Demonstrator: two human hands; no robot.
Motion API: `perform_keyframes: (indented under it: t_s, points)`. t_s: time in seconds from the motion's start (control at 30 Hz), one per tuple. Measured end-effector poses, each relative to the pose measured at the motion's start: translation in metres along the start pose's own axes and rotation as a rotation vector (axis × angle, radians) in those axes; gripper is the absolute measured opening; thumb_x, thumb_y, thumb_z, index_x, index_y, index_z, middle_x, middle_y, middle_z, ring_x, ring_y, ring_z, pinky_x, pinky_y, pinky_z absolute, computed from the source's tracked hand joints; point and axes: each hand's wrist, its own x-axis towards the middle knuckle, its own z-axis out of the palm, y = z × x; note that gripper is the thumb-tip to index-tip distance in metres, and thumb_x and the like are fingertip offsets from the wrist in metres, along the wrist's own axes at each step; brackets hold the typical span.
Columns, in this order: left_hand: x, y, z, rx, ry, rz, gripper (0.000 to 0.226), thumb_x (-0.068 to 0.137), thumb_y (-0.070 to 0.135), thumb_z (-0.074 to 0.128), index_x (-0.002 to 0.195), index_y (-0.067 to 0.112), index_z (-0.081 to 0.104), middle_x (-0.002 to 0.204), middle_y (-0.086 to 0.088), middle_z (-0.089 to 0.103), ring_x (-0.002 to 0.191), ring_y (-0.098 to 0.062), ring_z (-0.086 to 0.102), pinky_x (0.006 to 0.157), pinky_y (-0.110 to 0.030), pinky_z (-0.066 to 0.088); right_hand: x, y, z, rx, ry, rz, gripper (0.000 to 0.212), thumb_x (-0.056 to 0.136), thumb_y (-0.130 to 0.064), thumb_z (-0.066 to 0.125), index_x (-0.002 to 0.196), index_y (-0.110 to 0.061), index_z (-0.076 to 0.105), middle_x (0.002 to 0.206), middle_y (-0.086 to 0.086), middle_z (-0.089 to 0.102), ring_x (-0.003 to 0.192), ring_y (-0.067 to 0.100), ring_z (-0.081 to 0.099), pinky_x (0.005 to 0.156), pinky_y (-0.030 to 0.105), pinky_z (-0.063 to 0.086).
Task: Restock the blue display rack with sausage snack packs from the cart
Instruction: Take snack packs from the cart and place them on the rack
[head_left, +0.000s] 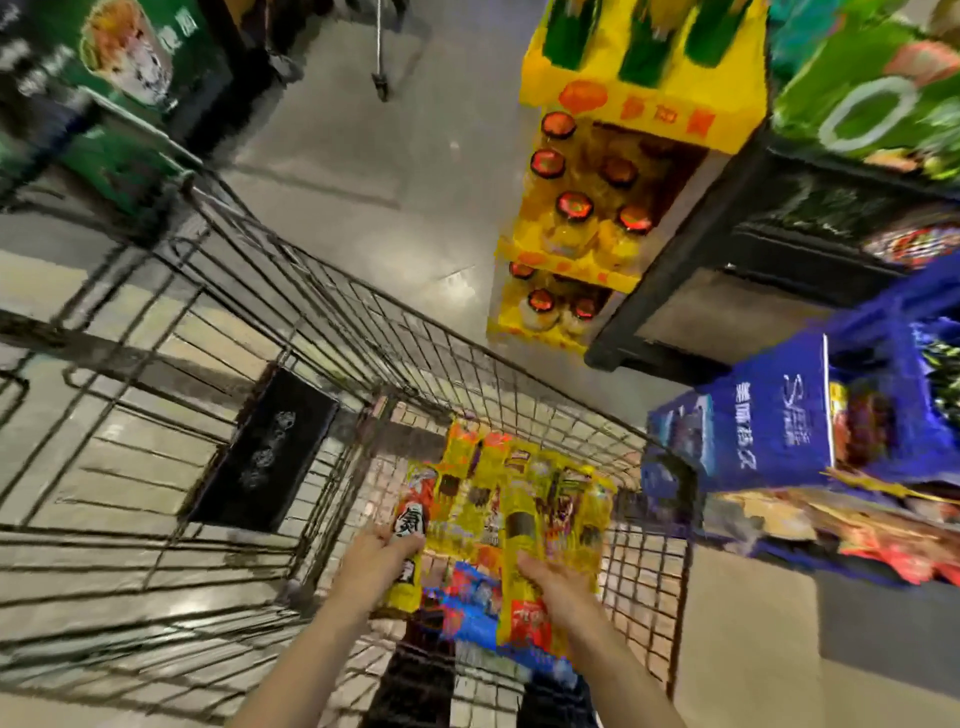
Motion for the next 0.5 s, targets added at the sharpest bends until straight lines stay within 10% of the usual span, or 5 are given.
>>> perform_keyframes:
  t_s: [0.13,0.37,0.5]
  points:
    - [0.036,-0.004,-0.021,0.018,0.002,-0.018,0.032,0.081,0.038,0.068,0.088,0.014,0.048,0.107,-0.018,0.061,0.095,-0.029,0.058,0.081,-0.035,0.042,0.019,-0.008,0.039,0.003,0.051,0.013,0.038,0.089,-0.032,0.063,0.114,-0.005,0.06,0.12,0.013,0.063,0.1,0.025,0.063,0.09,0.038,0.05]
    - [0.07,0.009,0.019,-0.015,-0.101,0.093,0.034,0.085,0.027,0.067,0.106,0.015,0.044,0.095,0.001,0.054,0.085,-0.016,0.049,0.065,-0.026,0.037,0.069,0.023,0.012,0.083,0.261,0.025,0.072,0.077,-0.05,0.069,0.135,-0.012,0.049,0.134,0.01,0.055,0.12,0.031,0.054,0.103,0.048,0.042]
    - [0.078,0.013,0.071,-0.025,-0.183,0.077,0.036,0.082,0.026,0.071,0.108,0.013,0.051,0.102,-0.001,0.063,0.088,-0.016,0.055,0.077,-0.028,0.041,0.086,0.035,-0.021,0.097,0.356,0.04,0.025,0.088,-0.029,0.063,0.109,-0.014,0.064,0.104,0.014,0.069,0.096,0.032,0.066,0.091,0.049,0.051]
